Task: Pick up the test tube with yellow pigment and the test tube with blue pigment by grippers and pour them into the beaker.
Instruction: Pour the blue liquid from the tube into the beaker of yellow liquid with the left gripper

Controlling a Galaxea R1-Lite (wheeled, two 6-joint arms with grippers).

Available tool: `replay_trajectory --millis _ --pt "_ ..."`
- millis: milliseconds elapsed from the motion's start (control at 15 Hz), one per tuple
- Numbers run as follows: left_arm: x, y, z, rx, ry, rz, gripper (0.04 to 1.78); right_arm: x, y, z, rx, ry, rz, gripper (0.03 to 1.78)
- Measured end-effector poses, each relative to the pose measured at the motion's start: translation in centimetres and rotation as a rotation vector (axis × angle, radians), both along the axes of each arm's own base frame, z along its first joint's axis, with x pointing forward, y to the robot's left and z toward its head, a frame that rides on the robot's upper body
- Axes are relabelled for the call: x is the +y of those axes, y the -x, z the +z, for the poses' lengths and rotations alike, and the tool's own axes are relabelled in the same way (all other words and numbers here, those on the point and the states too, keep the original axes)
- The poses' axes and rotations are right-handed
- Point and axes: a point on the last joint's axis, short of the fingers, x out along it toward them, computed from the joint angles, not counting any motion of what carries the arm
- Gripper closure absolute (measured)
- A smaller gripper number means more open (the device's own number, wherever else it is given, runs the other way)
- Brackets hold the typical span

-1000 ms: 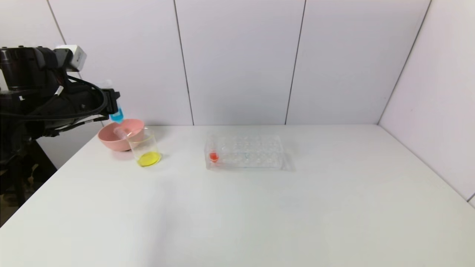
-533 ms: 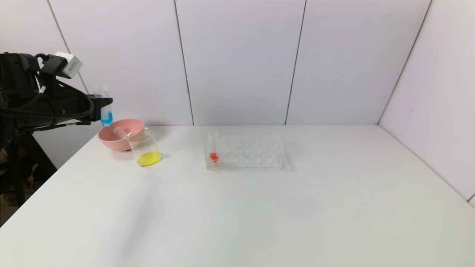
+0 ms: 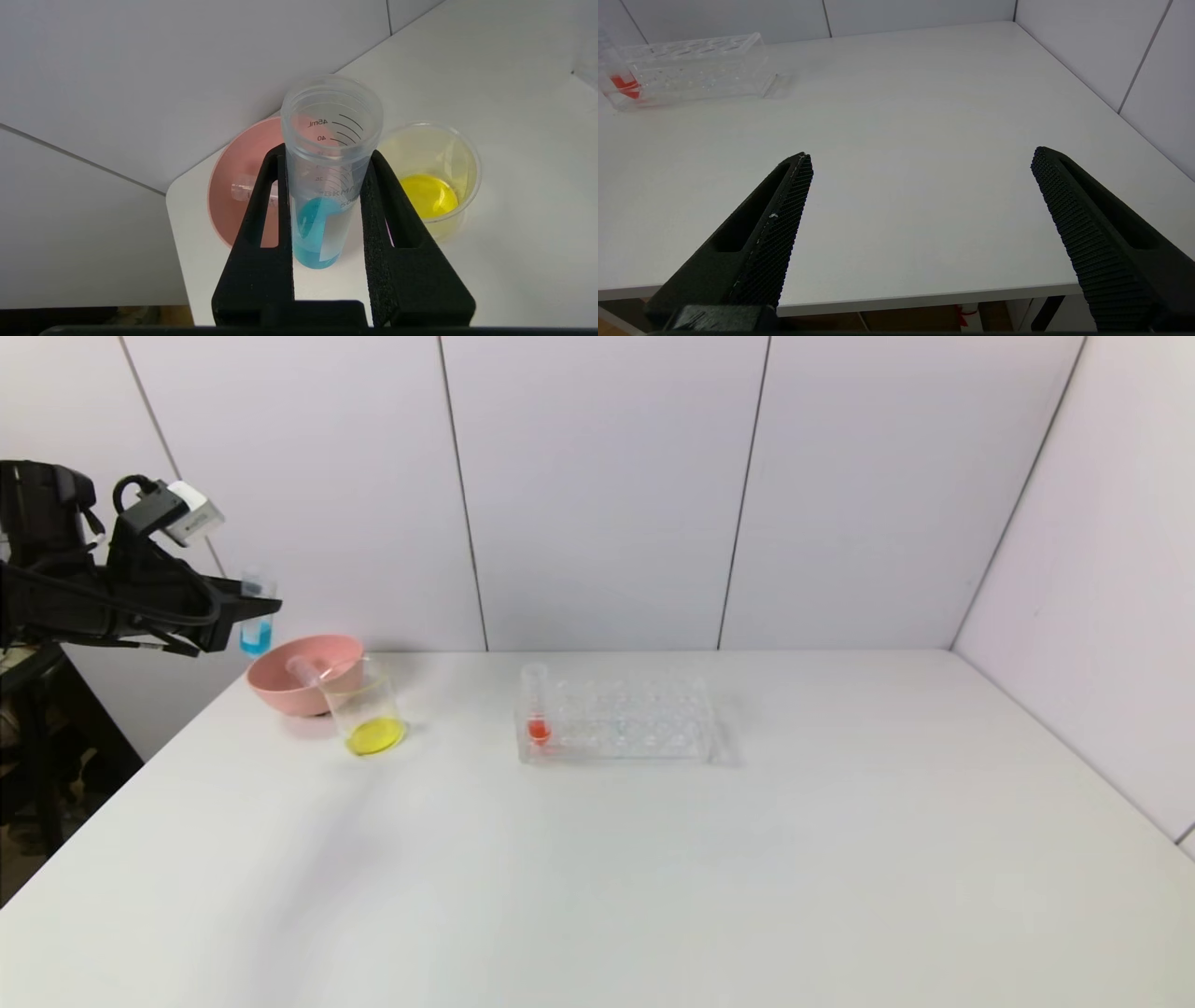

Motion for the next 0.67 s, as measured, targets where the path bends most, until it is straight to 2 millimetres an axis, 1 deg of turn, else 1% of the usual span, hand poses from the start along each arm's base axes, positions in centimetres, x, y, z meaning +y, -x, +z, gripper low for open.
replay_trajectory --millis 267,533,667 --pt "0.5 -0.6 1.1 0.034 -0.156 -0.066 1.38 0.0 0.0 0.0 0.0 0.0 0.0 0.1" --pt "0.6 0.2 2.4 0.148 -0.291 -0.166 1.38 0.0 0.0 0.0 0.0 0.0 0.0 0.1" --pt "0.9 0.3 2.9 0.165 -0.36 -0.213 1.38 0.0 0.0 0.0 0.0 0.0 0.0 0.1"
